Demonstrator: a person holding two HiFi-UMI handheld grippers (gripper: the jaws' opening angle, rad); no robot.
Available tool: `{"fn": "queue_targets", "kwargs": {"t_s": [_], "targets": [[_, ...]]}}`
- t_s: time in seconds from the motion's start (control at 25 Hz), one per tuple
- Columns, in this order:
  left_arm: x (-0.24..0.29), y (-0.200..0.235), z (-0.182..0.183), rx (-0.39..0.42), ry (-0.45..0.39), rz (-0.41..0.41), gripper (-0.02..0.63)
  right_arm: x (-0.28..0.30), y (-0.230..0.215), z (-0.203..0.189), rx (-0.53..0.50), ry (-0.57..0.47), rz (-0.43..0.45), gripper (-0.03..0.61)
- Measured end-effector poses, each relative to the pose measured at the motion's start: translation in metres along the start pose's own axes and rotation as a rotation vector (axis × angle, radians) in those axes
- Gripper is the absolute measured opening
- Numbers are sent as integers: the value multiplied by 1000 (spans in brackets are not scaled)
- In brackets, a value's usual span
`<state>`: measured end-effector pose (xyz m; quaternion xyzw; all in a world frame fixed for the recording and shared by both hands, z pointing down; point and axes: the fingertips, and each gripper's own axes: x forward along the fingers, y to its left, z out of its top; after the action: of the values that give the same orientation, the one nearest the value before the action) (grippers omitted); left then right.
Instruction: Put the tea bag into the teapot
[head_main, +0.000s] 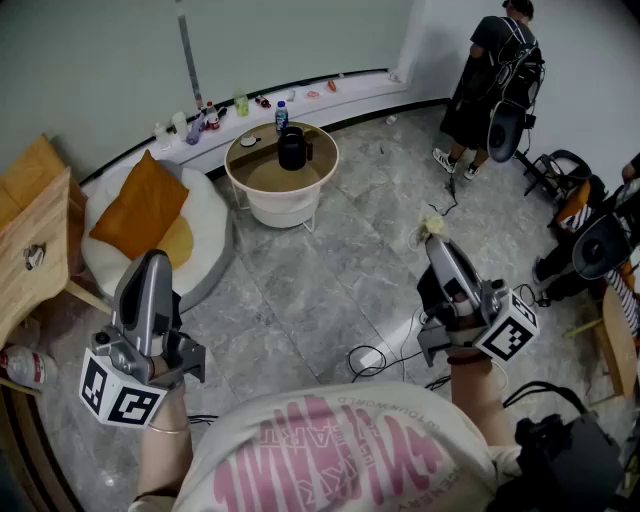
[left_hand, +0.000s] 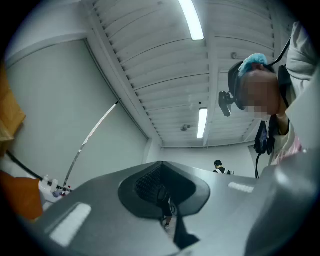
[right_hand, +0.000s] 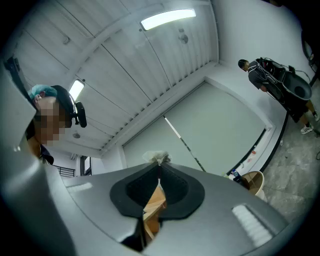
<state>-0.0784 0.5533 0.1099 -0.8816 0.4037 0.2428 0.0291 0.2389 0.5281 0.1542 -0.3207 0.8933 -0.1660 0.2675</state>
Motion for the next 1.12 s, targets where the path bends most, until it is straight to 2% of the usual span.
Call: {"fn": "queue_targets", "kwargs": {"t_s": [0.4, 0.6, 0.84, 1.12], "targets": [[0, 8, 11, 0, 36, -24, 18, 7, 13, 2, -3, -25, -6, 15], [-39, 60, 15, -8, 49, -50, 18, 39, 33, -52, -73, -19, -25, 18], [-52, 77, 32, -18, 60, -20, 18, 53, 42, -65, 3, -7, -55, 18], [-62, 82, 27, -20, 54, -19, 18, 51, 36, -64, 25, -31, -84, 18]]}}
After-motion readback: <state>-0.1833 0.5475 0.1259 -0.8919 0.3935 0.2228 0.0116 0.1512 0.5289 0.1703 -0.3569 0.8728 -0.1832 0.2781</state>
